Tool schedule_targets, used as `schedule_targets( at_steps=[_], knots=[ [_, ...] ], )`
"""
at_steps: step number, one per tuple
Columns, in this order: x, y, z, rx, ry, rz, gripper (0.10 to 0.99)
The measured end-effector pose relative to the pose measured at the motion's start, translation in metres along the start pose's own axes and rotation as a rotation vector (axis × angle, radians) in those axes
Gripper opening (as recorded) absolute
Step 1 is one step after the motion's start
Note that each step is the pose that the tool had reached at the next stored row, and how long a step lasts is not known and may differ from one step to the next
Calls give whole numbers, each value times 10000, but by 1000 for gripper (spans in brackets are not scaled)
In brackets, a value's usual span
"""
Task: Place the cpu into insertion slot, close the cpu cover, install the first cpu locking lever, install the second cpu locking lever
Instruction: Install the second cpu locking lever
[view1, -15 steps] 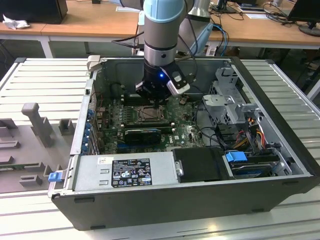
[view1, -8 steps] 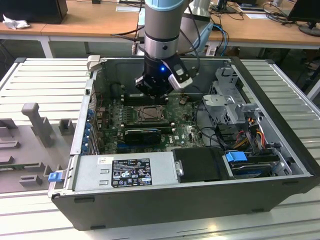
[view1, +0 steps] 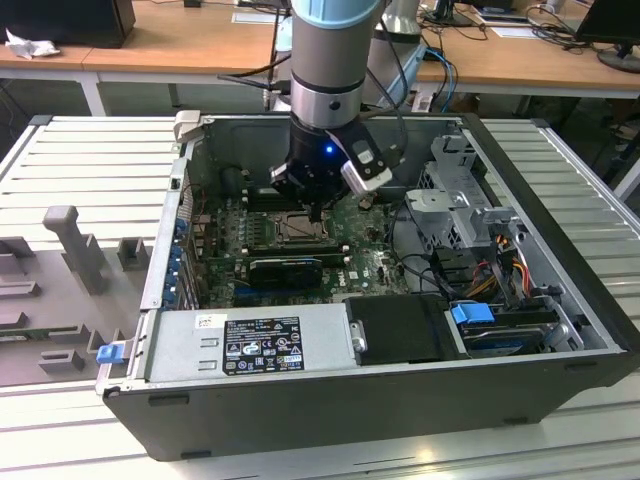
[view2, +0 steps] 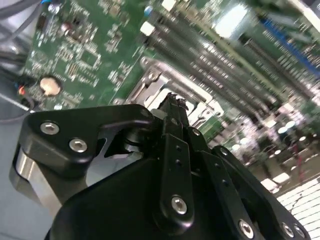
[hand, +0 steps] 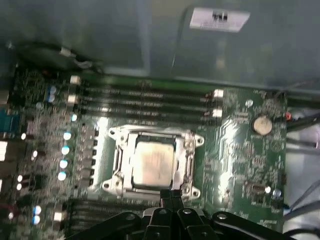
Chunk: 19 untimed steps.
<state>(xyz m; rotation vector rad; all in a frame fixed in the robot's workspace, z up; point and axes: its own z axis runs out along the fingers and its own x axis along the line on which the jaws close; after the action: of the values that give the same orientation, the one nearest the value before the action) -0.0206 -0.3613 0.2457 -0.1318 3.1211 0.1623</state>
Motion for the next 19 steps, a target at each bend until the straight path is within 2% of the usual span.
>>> schedule_targets(
  at_steps=[2,4,6,7,11,14,16,19],
  knots=[
    [3,-31,10,-171,-4,-23,106],
    [6,-67,32,-245,3,-74,106],
    [13,-106,50,-270,15,-102,106],
    [45,-140,66,-286,25,-131,106],
    [250,-169,88,-307,36,-163,106],
    [334,-181,98,-316,37,-176,106],
    [376,-192,126,-339,36,-188,106],
    [393,-201,204,-377,38,-223,106]
  ],
)
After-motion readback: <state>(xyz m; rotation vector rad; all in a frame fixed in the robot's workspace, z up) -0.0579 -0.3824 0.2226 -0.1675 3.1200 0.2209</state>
